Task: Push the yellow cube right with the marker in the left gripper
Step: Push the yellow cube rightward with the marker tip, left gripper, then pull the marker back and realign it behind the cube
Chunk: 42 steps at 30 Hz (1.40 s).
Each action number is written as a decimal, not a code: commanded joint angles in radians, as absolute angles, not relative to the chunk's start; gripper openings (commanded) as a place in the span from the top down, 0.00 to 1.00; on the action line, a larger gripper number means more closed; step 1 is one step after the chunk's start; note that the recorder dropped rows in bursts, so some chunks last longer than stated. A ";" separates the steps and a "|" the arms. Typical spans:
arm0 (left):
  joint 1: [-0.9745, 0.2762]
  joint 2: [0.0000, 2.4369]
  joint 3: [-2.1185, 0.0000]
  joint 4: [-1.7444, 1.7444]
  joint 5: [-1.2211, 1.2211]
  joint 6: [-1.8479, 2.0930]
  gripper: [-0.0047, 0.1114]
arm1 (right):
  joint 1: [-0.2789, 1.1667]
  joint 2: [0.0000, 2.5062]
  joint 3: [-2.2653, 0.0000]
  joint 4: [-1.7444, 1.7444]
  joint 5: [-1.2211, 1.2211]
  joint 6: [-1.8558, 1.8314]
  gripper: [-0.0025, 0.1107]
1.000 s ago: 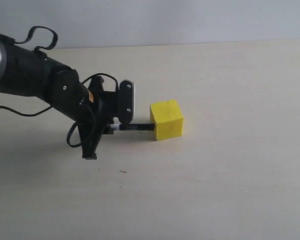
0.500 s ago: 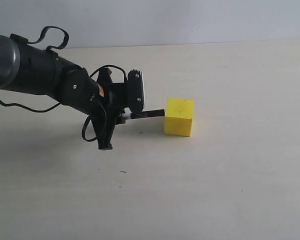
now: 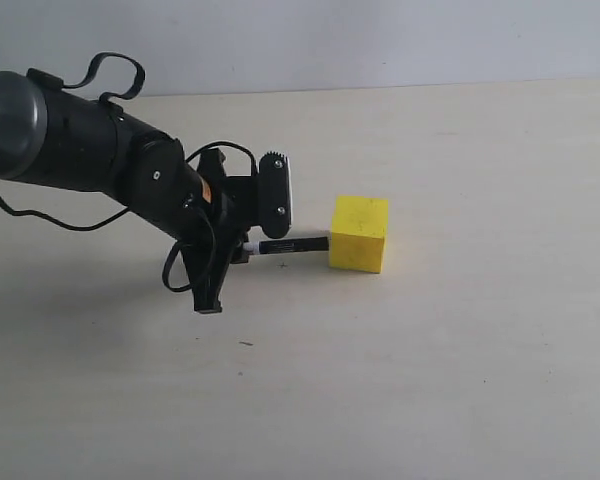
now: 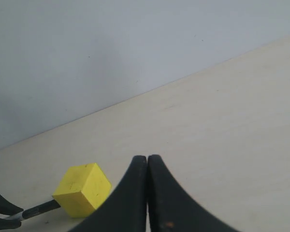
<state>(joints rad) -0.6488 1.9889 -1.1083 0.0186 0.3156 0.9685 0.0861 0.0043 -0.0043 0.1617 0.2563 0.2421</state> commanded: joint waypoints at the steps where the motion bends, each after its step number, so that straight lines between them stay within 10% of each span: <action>1: -0.660 1.989 -1.116 0.015 0.319 0.961 0.96 | 0.080 0.000 0.000 0.158 0.241 0.237 0.97; 42: -0.570 2.060 -1.254 0.068 0.506 0.882 0.96 | 0.080 0.000 0.000 0.158 0.241 0.237 0.97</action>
<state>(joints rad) -0.5630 2.0424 -1.2364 0.0660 0.4831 0.8880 0.0861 0.0043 -0.0043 0.1617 0.2563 0.2421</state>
